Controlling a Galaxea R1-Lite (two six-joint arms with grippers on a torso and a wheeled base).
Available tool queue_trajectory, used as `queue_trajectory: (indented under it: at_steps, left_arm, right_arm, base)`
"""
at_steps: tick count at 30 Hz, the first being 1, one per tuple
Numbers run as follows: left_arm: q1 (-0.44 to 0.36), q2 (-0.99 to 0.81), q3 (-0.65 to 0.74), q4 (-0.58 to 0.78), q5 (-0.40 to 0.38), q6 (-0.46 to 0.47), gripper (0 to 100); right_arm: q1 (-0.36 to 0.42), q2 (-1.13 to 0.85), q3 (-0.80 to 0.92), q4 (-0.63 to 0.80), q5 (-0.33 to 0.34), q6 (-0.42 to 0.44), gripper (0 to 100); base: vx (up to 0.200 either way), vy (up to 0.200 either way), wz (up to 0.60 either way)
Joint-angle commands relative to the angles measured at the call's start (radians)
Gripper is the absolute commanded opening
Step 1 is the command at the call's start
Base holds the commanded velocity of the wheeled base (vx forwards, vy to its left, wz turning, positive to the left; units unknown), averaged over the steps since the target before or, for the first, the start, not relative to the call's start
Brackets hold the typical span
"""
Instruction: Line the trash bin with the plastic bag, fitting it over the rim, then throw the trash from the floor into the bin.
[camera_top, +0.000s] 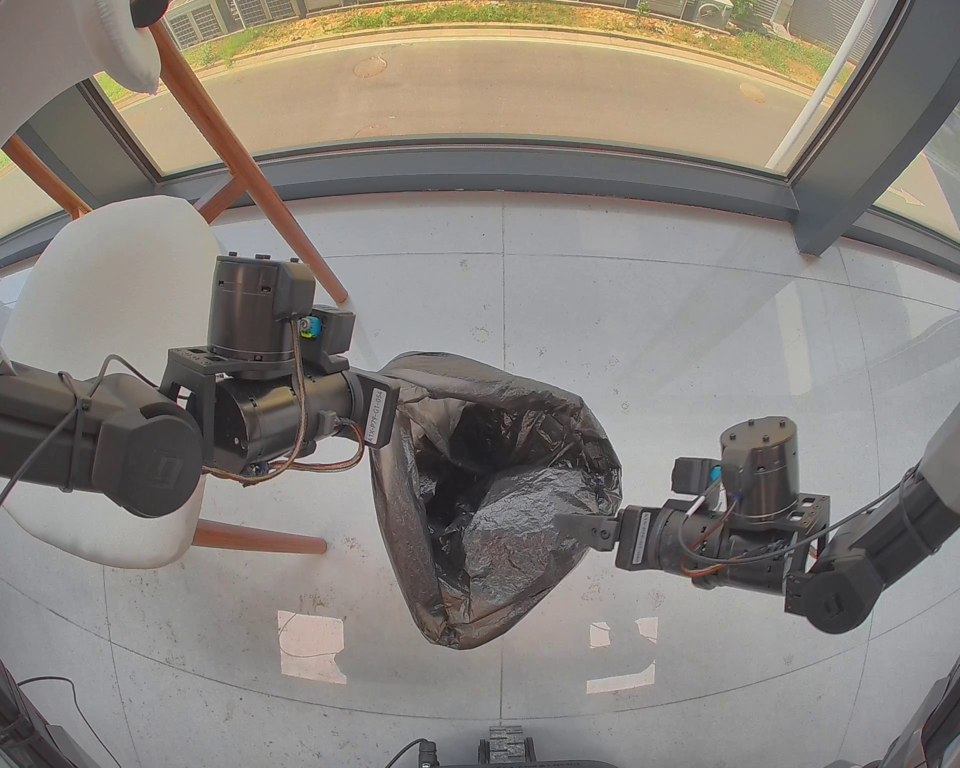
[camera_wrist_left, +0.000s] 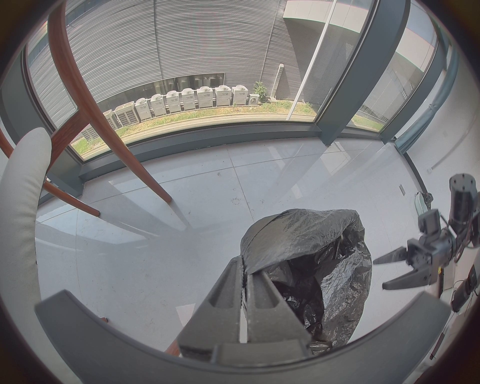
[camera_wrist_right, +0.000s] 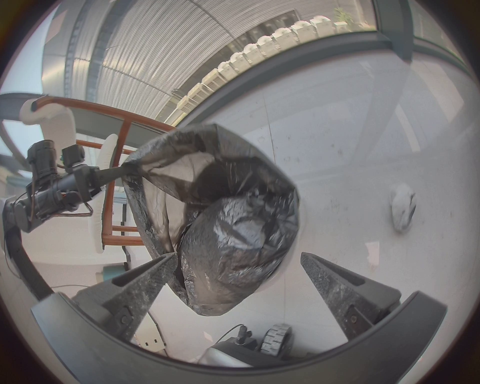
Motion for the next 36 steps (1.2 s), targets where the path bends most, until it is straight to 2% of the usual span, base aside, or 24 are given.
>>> queue_trajectory:
  at_steps: [1, 10, 11, 23, 28, 36]
  left_arm:
    - [0.003, 0.005, -0.013, -0.001, 0.0, -0.005, 0]
    - [-0.002, 0.005, -0.019, -0.001, 0.0, -0.006, 0]
    - [-0.003, 0.005, -0.018, -0.001, 0.0, -0.006, 0]
    - [0.002, 0.003, -0.01, -0.001, -0.001, -0.005, 0]
    - [0.0, 0.002, -0.004, -0.001, -0.001, -0.006, 0]
    - [0.002, 0.002, 0.022, 0.001, -0.001, -0.003, 0]
  right_arm:
    - [0.048, 0.08, -0.027, 0.002, -0.017, 0.035, 100]
    - [0.035, 0.174, -0.137, 0.002, -0.047, 0.04, 100]
    - [0.035, 0.177, -0.151, 0.002, -0.054, 0.04, 0]
    - [0.03, 0.091, -0.123, 0.077, -0.056, 0.031, 0]
    - [-0.042, -0.012, -0.062, 0.163, -0.02, -0.038, 0]
    - [-0.159, 0.019, -0.033, 0.162, -0.005, -0.15, 0]
  base:
    - [0.0, 0.0, 0.0]
    - [0.0, 0.0, 0.0]
    - [0.0, 0.0, 0.0]
    - [0.0, 0.0, 0.0]
    - [0.0, 0.0, 0.0]
    - [0.0, 0.0, 0.0]
